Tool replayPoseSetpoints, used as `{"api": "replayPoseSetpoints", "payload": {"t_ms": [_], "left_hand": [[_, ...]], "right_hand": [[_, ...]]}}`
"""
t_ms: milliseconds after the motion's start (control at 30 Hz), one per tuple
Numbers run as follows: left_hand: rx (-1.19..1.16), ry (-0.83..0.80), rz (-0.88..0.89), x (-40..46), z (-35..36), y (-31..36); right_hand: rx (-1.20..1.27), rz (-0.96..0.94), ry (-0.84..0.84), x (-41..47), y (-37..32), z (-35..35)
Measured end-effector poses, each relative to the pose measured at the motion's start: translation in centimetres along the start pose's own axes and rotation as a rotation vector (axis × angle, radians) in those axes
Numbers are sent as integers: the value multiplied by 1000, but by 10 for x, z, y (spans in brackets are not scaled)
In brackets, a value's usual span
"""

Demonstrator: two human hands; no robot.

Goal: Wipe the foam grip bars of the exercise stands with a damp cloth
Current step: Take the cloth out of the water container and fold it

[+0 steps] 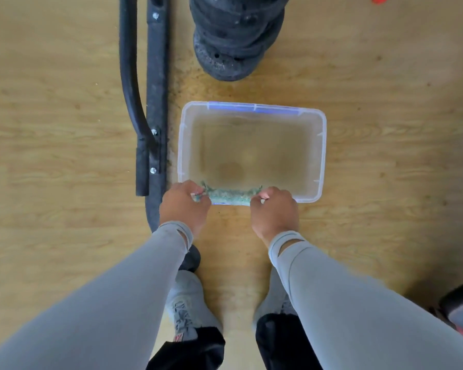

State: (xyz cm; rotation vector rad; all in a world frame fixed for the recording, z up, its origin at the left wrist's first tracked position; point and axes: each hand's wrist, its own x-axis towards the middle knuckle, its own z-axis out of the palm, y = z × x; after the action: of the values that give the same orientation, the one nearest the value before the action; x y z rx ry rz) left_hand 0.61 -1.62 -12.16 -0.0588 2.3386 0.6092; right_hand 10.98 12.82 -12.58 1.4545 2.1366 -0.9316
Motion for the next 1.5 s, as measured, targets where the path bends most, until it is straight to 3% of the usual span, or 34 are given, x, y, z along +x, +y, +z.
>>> {"api": "replayPoseSetpoints", "payload": {"t_ms": [100,333,433,533,600,767,900,1000,1133,1267,1333,1500], "left_hand": [[-211,-51,-21,-47,-45,28],[-438,-115,186,-207,-216,144],[-449,-121,260,-289,-295,192],[-448,-132,342,-365,-365,231],[-465,-155,400,-413,-405,252],[-592,-133,523,-510,-487,274],[-899,-141,508,-568,-534,265],[-1302,-357,501,-604,-553,238],[-1542,-486,558,-640,-567,189],[-1491,-431,445,-666,-579,137],[-1412,-356,484,-678,-585,115],[-1394,-99,649,-691,-605,75]], "right_hand": [[142,-61,-3,-43,-12,-51],[375,-178,-233,-186,-79,-245],[321,-265,-307,-253,-111,-326],[195,-438,-436,-319,-143,-402],[141,-599,-412,-359,-169,-447],[374,-768,-578,-452,-234,-525],[586,-886,-545,-523,-261,-545],[798,-899,-547,-581,-270,-548],[926,-920,-534,-644,-282,-526],[923,-959,-601,-702,-296,-497],[900,-967,-612,-726,-301,-481],[719,-976,-366,-757,-308,-447]]}}
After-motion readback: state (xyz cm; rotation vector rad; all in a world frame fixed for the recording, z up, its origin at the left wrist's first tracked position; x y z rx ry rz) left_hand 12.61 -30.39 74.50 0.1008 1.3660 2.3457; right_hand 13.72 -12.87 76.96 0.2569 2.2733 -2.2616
